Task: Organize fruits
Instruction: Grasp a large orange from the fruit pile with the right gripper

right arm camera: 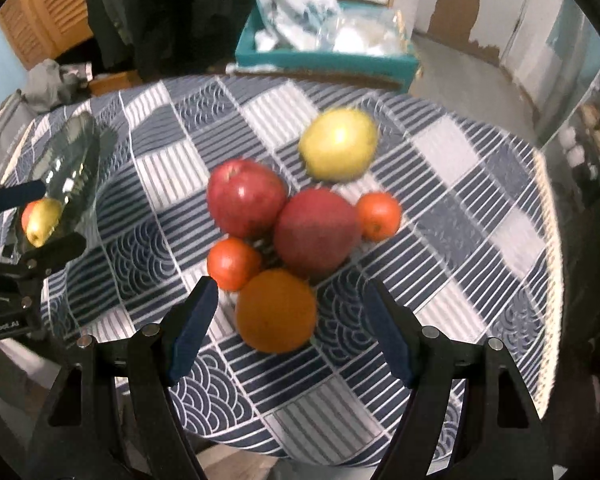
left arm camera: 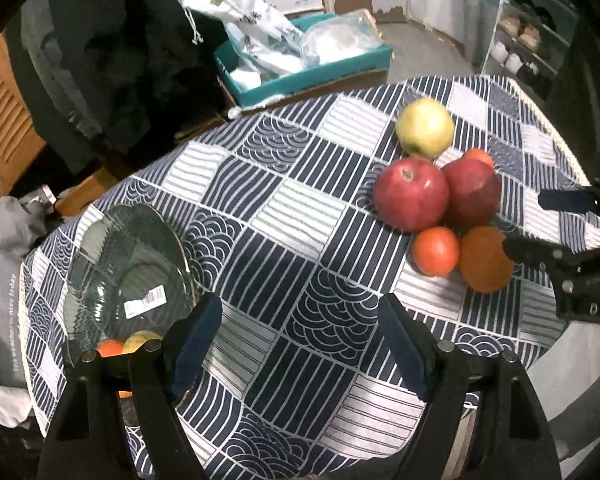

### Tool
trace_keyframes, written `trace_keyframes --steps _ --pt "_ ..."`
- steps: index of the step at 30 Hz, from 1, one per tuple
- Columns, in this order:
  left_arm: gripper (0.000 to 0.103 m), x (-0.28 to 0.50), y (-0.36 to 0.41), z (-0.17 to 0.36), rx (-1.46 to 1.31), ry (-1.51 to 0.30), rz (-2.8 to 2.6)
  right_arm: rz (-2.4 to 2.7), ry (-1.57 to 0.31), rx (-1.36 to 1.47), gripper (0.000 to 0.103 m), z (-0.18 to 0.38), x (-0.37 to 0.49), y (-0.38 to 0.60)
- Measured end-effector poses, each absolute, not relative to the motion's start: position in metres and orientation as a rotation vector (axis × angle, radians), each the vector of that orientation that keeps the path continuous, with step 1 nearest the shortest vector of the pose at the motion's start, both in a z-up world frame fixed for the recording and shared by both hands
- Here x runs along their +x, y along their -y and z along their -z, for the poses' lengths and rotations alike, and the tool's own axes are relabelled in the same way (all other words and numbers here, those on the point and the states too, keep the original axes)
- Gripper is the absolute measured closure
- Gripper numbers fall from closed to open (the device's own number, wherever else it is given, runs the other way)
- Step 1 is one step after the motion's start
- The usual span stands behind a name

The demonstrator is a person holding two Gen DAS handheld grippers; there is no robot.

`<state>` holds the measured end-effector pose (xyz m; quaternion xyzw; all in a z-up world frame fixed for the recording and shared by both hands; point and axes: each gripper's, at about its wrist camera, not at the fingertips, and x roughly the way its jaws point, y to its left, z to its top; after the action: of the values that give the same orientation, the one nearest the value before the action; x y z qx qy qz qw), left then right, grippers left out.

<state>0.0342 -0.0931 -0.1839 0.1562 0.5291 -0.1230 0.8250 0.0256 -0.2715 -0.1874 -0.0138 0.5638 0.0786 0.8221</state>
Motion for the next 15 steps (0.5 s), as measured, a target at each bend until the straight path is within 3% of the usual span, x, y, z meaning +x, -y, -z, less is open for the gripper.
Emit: trace_keyframes --steps 15 --pt "0.022 0.038 0.101 0.216 0.366 -1.185 0.264 -0.209 -1.32 -0.038 0.027 0.242 0.033 0.269"
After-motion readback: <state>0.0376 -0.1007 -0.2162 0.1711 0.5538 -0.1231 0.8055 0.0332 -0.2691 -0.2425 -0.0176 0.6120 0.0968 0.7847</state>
